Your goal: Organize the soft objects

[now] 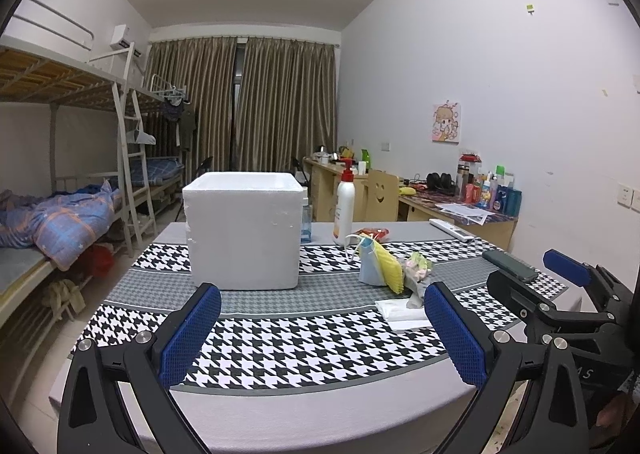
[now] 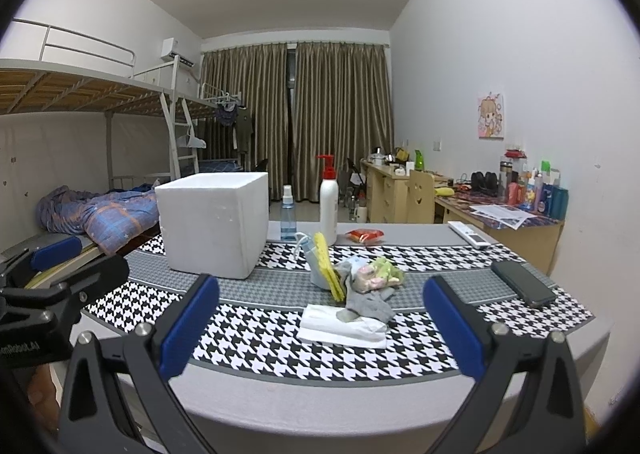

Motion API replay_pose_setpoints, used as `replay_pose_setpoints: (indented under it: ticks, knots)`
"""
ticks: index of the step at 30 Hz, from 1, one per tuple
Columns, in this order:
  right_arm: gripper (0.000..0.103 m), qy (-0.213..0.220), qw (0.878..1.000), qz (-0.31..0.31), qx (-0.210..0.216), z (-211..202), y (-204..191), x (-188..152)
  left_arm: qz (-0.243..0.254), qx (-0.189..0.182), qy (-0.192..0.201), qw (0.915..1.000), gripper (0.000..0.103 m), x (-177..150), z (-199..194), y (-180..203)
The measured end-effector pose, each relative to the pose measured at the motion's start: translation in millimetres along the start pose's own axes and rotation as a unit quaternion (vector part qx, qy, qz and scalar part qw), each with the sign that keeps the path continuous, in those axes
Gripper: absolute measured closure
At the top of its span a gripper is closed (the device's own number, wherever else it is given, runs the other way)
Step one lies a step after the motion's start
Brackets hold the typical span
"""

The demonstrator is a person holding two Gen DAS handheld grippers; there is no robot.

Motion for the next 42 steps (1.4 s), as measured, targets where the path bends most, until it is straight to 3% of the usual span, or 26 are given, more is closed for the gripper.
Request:
replay_pose_setpoints:
  ticks: [24, 42]
  knots:
    - [0.000, -0.008, 1.000, 0.016, 0.012, 8, 1, 1, 0.003, 0.003, 0.004, 1.0000, 0.001, -2, 4, -1]
    - [0.000, -0.069, 0.998, 0.001, 0.001, 55, 17, -1, 0.000, -0.017, -0.045, 0.9989, 0.001, 6, 53, -5]
Point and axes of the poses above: each gripper's, at about its wrist camera, not at the fingertips, and z roughly the way its jaws point, y to its right, x to its top, the point moved 3 cm from there along z, roughly the way its jaws point, and after that the axes turned 6 degrees about y, right-handed, at the moved point
